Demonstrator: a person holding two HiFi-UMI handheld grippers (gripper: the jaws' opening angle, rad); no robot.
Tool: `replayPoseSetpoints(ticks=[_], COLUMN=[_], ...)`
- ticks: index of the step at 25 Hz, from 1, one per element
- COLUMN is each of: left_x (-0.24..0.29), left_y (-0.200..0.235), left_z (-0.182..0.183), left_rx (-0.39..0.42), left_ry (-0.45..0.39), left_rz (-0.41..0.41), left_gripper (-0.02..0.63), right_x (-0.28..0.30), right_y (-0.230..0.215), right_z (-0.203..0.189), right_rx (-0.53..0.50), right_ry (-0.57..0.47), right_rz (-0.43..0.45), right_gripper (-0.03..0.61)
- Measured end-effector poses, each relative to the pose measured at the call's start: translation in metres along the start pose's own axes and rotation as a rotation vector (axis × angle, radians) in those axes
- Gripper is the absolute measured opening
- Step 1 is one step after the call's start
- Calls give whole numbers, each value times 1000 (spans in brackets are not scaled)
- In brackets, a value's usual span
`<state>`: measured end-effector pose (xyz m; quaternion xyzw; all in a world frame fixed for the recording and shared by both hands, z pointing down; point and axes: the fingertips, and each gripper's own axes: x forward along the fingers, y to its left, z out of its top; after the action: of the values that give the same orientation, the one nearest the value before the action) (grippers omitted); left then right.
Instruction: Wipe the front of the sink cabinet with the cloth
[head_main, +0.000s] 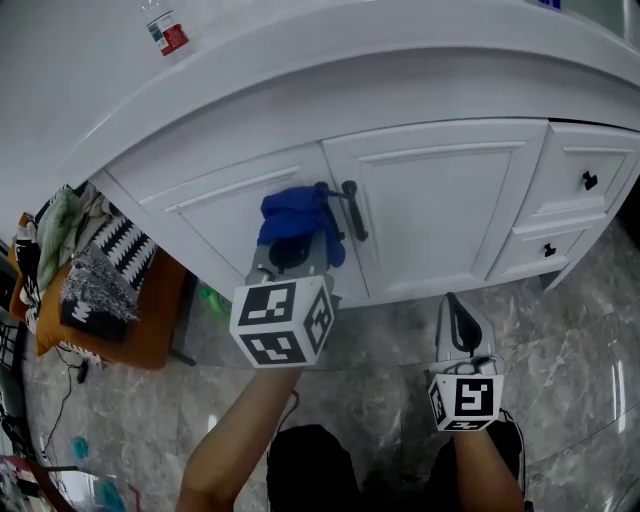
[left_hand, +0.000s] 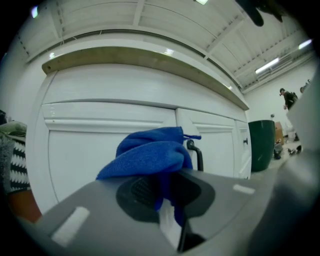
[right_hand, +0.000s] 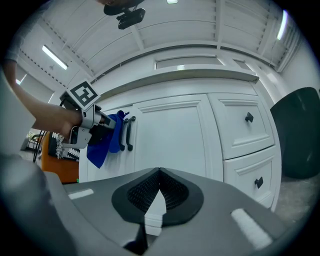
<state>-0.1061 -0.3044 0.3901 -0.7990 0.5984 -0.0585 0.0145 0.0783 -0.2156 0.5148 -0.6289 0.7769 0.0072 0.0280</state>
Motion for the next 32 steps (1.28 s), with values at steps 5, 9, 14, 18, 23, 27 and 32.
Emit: replayPoseSetpoints(ticks=[5, 9, 14, 18, 23, 27, 32], left_x=[-9, -13, -23, -3, 23, 35, 45], left_y=[-7, -12, -33, -75, -103, -116, -132], left_z=[6, 13, 18, 23, 21, 20, 16], left_rx=[6, -60, -49, 49, -5, 39, 32], left_ry=[-21, -39, -64, -60, -2, -15, -4], left_rz=[-8, 1, -42, -134, -217, -227, -263], left_gripper=[54, 54, 54, 54, 54, 54, 54], right_x=[-1, -2, -3, -3, -7, -13, -24], right_y=[-6, -11, -17, -21, -21, -28, -47], right_z=[0, 1, 1, 0, 5, 10, 12], right_rx=[12, 21, 28, 41, 39, 33, 17], right_ry=[-3, -4, -1, -5, -10, -10, -16], right_rz=[-7, -12, -19, -33, -36, -50, -78], right_gripper=[0, 0, 0, 0, 0, 0, 0])
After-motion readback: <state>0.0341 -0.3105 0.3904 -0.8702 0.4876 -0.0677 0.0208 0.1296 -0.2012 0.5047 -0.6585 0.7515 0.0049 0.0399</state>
